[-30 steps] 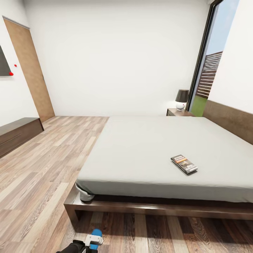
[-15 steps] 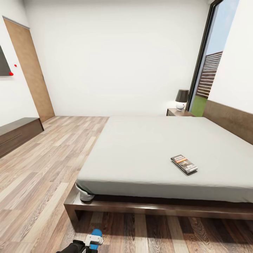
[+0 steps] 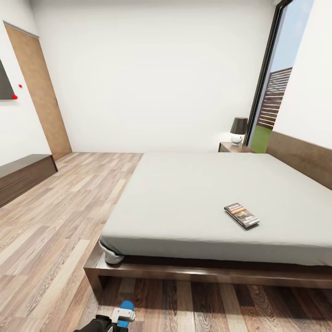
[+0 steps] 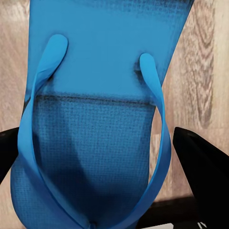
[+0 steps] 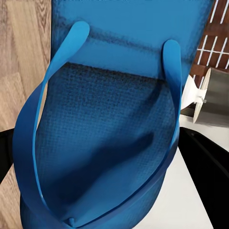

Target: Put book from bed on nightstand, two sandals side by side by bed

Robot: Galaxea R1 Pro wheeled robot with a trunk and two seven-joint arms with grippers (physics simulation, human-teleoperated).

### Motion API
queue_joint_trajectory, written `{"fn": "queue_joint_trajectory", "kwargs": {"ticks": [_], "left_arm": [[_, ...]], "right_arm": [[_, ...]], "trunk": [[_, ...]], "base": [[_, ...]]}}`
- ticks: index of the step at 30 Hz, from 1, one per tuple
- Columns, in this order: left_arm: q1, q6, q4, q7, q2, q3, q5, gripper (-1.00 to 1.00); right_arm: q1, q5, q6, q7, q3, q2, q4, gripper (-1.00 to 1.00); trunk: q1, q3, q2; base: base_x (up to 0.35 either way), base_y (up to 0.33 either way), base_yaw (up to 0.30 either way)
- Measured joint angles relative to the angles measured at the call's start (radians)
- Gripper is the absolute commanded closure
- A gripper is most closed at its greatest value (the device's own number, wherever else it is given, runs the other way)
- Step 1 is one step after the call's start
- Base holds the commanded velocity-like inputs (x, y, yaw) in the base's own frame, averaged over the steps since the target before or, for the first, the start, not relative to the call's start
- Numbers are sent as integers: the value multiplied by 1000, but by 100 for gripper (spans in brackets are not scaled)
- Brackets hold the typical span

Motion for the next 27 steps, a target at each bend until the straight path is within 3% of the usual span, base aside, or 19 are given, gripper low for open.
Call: {"fn": "queue_joint_trajectory", "kwargs": {"ticks": [27], "left_arm": [[-24, 32, -5, 6, 0, 7, 1, 100]], "right_arm": [[-11, -1, 3, -20, 2, 4, -12, 100]], "trunk": [[0, 0, 0]], "base": [[0, 0, 0]]}}
